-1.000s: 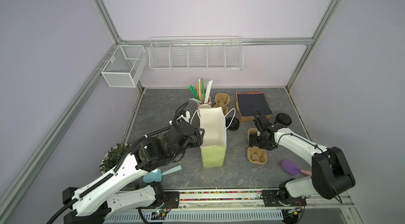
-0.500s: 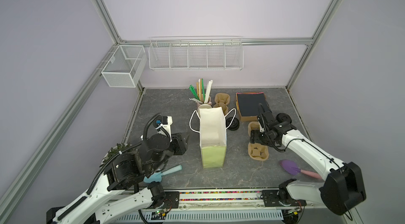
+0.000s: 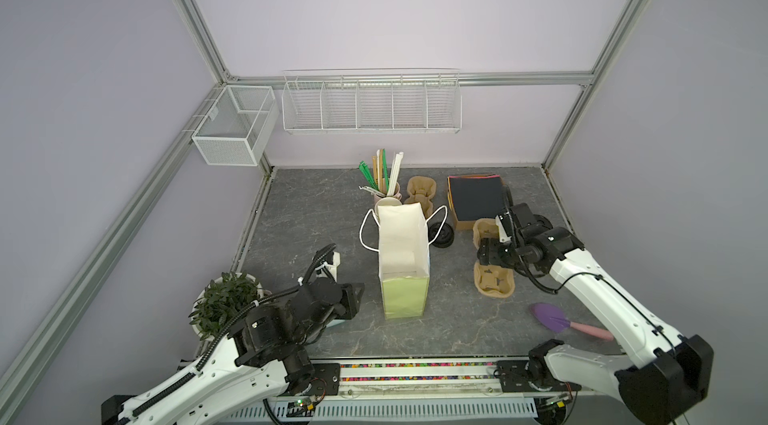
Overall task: Pack the takeout coffee
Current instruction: 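Lift the pulp carrier with the right gripper while the left gripper holds the bag side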
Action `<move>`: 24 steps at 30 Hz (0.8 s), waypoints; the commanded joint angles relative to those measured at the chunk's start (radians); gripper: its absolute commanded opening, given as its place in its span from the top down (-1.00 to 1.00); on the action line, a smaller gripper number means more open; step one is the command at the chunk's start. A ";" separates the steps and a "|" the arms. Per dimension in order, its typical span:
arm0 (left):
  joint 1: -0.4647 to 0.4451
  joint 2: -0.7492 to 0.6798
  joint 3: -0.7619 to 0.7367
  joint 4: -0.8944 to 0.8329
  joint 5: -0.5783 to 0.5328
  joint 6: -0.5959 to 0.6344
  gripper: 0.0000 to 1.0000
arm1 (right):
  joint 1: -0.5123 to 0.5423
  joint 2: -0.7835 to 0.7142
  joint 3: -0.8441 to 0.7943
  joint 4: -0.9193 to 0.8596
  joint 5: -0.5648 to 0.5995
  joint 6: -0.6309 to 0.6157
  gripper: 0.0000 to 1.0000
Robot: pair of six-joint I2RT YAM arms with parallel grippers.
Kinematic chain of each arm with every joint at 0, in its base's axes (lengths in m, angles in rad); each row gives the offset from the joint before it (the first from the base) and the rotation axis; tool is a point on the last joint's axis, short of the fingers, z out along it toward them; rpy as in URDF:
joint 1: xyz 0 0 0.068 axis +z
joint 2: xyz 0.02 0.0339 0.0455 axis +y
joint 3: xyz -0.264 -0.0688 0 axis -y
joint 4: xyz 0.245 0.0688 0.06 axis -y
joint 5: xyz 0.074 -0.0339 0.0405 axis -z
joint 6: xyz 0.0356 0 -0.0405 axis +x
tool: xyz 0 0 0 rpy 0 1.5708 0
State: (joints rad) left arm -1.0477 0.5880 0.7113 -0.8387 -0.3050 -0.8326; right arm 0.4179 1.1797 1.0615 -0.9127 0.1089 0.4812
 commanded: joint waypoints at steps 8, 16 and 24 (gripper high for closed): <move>-0.005 0.067 -0.118 0.224 0.071 -0.041 0.04 | 0.013 -0.049 0.087 -0.090 0.018 -0.043 -0.62; -0.005 0.137 -0.152 0.383 0.122 -0.051 0.05 | 0.014 -0.074 0.143 -0.123 0.026 -0.060 -0.62; -0.005 0.223 -0.162 0.529 0.157 -0.063 0.07 | 0.014 -0.090 0.193 -0.153 0.026 -0.076 -0.62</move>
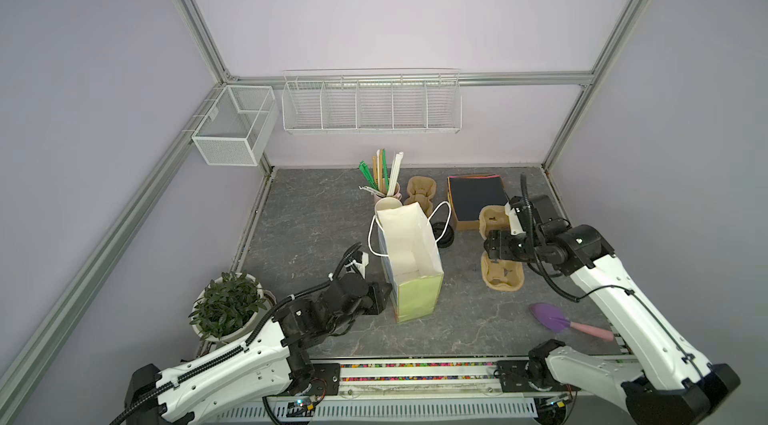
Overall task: Pack the takeout coffee
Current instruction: 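Lift the pulp carrier with the right gripper while the left gripper holds the bag side, then carry the pulp carrier over the bag opening with the right gripper while left releases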
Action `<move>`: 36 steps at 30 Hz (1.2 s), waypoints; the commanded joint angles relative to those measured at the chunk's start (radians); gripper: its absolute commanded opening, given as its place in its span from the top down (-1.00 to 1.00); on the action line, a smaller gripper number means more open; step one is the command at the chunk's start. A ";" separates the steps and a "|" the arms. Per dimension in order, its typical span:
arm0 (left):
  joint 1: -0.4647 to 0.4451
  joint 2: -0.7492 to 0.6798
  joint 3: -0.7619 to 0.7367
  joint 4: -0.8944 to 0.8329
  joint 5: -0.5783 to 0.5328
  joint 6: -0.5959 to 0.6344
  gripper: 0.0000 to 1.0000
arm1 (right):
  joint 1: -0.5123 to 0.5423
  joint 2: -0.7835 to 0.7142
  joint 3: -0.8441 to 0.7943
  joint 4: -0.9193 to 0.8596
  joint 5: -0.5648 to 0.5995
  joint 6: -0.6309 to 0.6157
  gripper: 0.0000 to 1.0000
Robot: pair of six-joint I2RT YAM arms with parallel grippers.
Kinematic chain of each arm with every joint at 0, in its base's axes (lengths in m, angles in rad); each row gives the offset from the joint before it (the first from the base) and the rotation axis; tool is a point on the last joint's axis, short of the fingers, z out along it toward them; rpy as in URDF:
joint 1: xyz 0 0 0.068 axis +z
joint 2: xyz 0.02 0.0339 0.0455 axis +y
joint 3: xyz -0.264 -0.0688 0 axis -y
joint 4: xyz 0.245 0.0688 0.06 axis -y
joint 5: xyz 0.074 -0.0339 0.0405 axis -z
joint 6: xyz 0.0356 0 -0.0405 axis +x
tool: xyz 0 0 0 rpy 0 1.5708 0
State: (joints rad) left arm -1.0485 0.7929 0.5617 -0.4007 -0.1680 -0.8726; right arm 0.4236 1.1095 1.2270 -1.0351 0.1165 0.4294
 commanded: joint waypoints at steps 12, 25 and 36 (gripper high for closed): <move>-0.004 0.106 0.056 0.131 0.006 0.033 0.08 | 0.009 -0.056 0.119 -0.067 -0.002 -0.069 -0.63; 0.019 -0.062 0.294 -0.329 -0.338 0.239 0.04 | 0.068 0.025 0.339 -0.104 -0.078 -0.134 -0.62; 0.250 0.034 0.471 -0.484 -0.313 0.380 0.05 | 0.263 0.178 0.583 -0.168 -0.035 -0.145 -0.61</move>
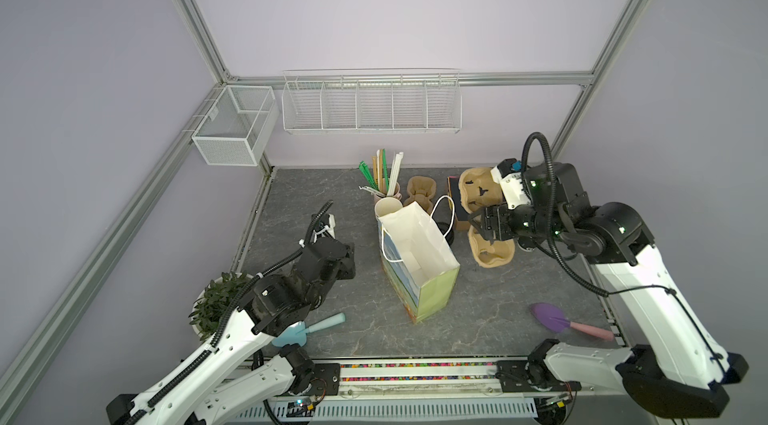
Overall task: Pack the takeout coffee
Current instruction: 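Carry the pulp carrier over the bag opening with the right gripper while left releases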
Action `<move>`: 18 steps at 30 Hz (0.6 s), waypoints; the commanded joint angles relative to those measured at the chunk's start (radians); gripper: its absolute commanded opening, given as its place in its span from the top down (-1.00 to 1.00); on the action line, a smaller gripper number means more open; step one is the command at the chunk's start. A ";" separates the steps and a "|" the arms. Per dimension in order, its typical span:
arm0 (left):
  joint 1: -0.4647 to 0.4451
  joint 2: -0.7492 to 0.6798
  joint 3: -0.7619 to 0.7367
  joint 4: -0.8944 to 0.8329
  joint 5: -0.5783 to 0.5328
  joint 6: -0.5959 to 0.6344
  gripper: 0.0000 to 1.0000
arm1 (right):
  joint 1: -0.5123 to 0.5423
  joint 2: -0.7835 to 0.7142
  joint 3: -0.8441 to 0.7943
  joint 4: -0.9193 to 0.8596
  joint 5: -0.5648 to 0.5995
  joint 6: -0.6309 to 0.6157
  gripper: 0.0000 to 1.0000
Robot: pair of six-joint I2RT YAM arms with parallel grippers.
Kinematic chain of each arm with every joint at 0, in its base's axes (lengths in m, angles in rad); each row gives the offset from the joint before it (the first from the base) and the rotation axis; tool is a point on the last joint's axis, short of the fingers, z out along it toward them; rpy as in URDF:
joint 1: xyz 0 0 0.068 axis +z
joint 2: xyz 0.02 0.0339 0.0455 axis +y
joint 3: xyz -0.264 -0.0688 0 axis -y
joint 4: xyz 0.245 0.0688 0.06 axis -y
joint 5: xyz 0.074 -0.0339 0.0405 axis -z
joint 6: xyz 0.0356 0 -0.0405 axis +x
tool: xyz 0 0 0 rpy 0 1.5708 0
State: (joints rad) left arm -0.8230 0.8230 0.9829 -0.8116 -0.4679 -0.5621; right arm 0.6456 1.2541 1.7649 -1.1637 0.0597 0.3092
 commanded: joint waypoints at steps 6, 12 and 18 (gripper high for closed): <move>0.037 0.027 0.084 -0.106 -0.154 0.131 0.04 | 0.141 0.123 0.154 -0.062 0.052 -0.004 -0.61; 0.061 -0.002 0.045 -0.092 -0.154 0.116 0.04 | 0.246 0.232 0.283 -0.081 0.109 0.020 -0.61; 0.064 -0.034 0.032 -0.080 -0.168 0.121 0.04 | 0.307 0.351 0.387 -0.104 0.124 0.028 -0.61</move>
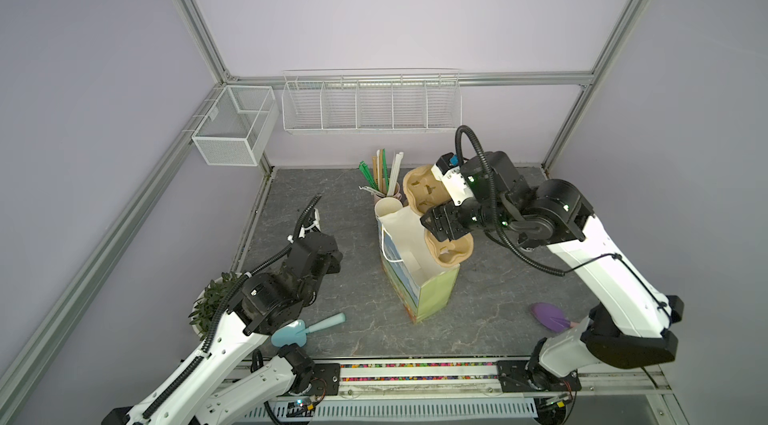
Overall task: Pack the takeout coffee
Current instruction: 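Carry the pulp carrier over the bag opening with the right gripper while left releases, then lower the pulp carrier into the white bag opening with the right gripper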
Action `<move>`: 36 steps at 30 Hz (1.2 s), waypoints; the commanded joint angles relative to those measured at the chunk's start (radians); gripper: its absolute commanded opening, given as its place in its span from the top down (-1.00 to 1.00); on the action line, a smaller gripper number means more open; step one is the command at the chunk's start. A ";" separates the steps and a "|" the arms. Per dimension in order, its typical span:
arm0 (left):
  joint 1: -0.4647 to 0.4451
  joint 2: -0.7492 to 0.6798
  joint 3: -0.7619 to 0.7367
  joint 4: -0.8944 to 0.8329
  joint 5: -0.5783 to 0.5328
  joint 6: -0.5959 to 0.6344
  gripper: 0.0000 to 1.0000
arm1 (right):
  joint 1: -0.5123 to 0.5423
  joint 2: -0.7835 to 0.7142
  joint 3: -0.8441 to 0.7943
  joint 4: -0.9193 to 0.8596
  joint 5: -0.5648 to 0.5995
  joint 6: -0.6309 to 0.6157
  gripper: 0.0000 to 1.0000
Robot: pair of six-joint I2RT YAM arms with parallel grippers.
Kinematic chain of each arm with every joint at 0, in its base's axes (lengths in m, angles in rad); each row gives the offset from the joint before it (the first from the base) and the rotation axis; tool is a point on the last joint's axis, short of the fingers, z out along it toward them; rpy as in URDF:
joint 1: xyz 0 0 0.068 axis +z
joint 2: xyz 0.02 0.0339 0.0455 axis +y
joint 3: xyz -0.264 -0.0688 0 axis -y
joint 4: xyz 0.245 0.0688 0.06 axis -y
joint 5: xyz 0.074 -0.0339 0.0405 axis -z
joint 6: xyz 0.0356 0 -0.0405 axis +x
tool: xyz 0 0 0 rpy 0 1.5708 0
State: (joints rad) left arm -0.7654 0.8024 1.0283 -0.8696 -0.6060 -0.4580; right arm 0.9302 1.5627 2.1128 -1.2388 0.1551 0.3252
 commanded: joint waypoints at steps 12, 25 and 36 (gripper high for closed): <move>0.008 -0.019 -0.022 -0.028 -0.023 0.028 0.04 | 0.035 0.173 0.070 -0.058 0.063 -0.005 -0.61; 0.009 -0.022 -0.031 -0.030 -0.011 0.035 0.05 | 0.033 0.217 0.032 -0.074 0.060 0.002 -0.59; 0.009 -0.008 -0.030 -0.031 -0.008 0.039 0.05 | 0.032 0.202 -0.032 -0.080 0.055 0.012 -0.59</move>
State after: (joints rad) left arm -0.7612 0.7925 1.0077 -0.8734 -0.6117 -0.4324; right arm 0.9638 1.7767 2.1002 -1.2991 0.2058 0.3290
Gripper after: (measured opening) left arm 0.475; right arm 0.795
